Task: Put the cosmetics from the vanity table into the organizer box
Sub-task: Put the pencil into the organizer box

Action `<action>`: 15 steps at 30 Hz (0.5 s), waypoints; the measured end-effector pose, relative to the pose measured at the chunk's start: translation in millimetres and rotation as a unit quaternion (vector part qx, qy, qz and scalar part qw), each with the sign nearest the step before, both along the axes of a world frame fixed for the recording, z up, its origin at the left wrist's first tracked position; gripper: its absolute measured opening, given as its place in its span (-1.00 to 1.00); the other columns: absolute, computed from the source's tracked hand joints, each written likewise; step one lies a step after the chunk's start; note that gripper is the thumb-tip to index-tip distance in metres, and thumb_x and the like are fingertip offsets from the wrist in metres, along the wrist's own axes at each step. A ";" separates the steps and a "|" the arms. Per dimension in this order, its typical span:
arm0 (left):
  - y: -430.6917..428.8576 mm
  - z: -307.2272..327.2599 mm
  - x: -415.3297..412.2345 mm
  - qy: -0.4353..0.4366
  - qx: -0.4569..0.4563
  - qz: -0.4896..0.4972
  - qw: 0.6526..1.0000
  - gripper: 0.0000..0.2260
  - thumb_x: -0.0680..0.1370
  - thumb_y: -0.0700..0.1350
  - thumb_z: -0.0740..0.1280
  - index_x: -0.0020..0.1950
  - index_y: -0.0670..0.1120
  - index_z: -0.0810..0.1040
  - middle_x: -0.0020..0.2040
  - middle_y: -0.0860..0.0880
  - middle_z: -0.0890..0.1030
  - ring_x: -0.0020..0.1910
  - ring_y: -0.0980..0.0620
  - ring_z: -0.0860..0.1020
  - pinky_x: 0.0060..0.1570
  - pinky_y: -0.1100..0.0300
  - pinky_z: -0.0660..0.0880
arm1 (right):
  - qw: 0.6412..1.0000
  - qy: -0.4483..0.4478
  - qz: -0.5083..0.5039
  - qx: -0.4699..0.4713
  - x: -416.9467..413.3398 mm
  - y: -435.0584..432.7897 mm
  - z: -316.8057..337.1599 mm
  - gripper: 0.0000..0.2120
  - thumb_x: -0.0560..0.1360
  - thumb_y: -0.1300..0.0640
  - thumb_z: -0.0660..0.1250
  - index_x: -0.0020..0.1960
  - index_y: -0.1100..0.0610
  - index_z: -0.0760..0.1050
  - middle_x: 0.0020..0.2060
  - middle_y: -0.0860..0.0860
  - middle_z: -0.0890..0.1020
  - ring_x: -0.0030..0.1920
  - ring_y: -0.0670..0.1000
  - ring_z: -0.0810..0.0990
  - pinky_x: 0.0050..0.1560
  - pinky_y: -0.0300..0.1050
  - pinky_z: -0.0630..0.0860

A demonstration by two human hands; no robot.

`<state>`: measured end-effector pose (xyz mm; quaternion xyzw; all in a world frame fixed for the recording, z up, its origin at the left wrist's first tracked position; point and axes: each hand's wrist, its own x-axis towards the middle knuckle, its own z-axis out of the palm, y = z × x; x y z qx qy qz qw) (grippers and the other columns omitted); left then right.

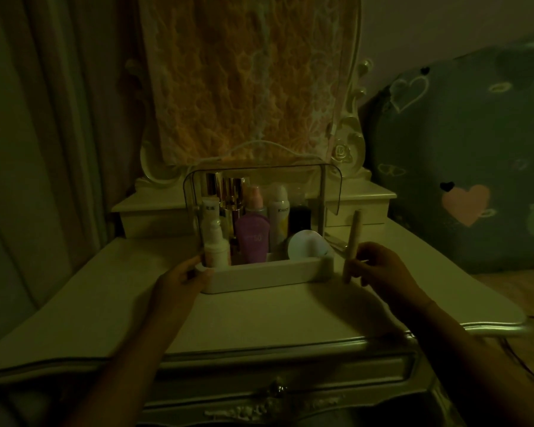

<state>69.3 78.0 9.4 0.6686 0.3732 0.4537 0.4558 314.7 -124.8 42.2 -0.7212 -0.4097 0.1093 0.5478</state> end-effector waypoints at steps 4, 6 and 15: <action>0.3 -0.2 -0.4 0.001 0.002 0.003 1.000 -0.60 0.46 -0.15 0.38 0.29 -0.06 0.46 0.01 0.01 0.49 -0.16 0.21 0.44 -0.14 0.20 0.41 | 0.996 -0.021 0.082 -0.010 -23.2 22.2 18.9 -0.83 0.49 0.29 0.27 0.07 0.19 0.47 -0.14 0.07 0.59 -0.28 -0.07 0.57 -0.40 -0.35 0.48; 0.4 -0.5 -0.8 0.004 0.007 0.005 1.000 -0.61 0.46 -0.14 0.38 0.29 -0.05 0.46 0.02 0.01 0.49 -0.15 0.21 0.43 -0.20 0.26 0.38 | 0.993 -0.047 0.108 -0.021 -31.1 37.0 29.8 -0.81 0.49 0.28 0.28 0.09 0.19 0.46 -0.14 0.02 0.57 -0.28 -0.09 0.57 -0.40 -0.36 0.49; 2.1 -1.3 -1.0 -0.012 -0.002 -0.010 1.000 -0.62 0.46 -0.18 0.37 0.27 -0.04 0.47 0.03 0.00 0.54 -0.16 0.25 0.48 -0.25 0.35 0.40 | 0.989 -0.099 0.106 -0.026 -29.3 86.0 63.9 -0.81 0.47 0.32 0.31 0.08 0.34 0.51 -0.07 0.26 0.63 -0.29 -0.06 0.56 -0.32 -0.33 0.55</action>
